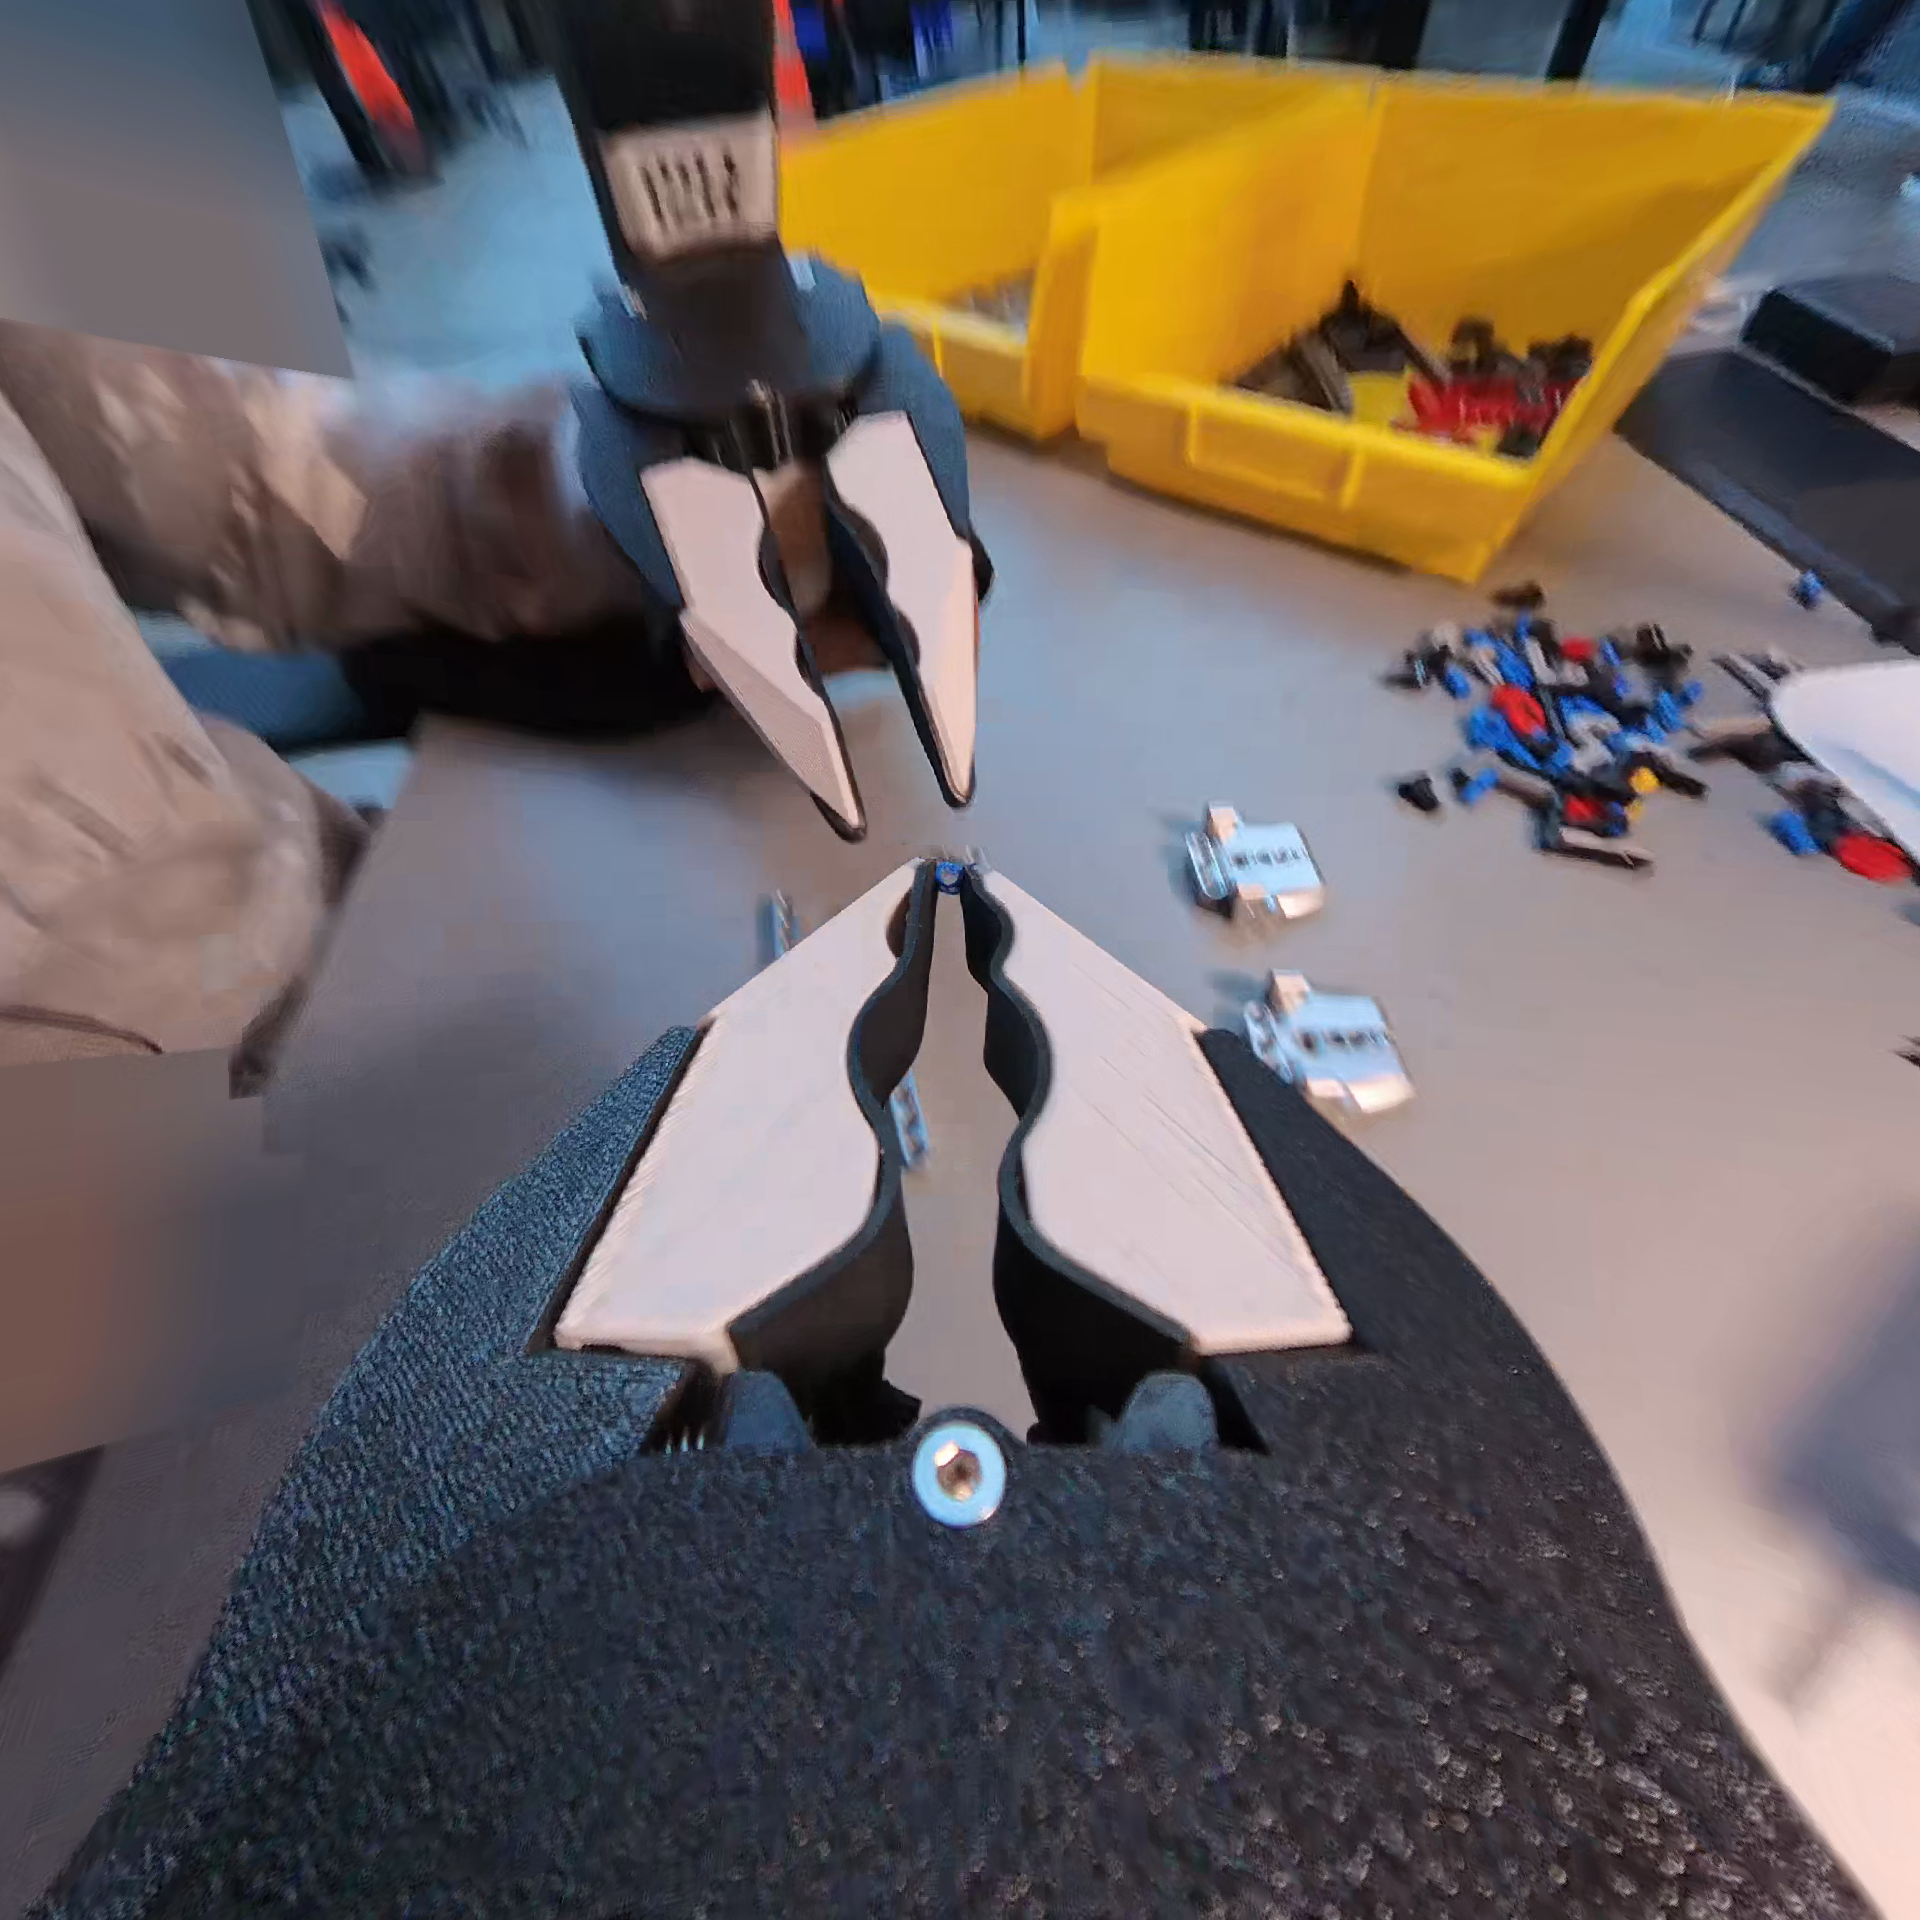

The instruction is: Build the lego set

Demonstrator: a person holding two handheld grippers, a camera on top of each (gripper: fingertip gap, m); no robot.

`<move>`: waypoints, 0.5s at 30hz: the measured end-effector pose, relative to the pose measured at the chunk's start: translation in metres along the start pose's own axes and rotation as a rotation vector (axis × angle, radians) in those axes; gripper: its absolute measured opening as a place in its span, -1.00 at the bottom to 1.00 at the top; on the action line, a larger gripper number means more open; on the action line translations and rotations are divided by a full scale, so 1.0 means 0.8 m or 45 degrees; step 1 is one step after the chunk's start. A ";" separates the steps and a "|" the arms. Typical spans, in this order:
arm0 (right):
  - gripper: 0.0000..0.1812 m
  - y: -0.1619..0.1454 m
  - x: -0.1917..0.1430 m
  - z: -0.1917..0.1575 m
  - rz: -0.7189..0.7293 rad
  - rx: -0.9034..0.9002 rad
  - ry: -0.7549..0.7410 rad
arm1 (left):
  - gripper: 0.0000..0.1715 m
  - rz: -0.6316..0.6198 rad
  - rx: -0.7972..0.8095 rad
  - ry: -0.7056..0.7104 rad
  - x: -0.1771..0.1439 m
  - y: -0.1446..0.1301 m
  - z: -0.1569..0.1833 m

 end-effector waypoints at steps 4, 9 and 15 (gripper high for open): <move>-0.96 -0.022 -0.010 -0.005 -0.271 -0.065 0.057 | -0.84 -0.245 0.025 0.031 0.018 -0.026 0.000; -0.96 -0.034 -0.003 -0.021 -0.431 -0.100 0.128 | -0.84 -0.340 0.009 0.010 0.023 -0.035 0.002; -0.97 -0.039 0.010 -0.023 -0.535 -0.136 0.138 | -0.84 -0.397 0.045 0.037 0.028 -0.041 0.005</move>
Point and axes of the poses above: each gripper's, where its closed fingertips meet, x out along the fingers, y out of its top, z = x × y across the jaws, the point moved 8 cm from there along -x, back along the fingers, and after that the axes turned 11 degrees about -x, right-handed, at the moved point
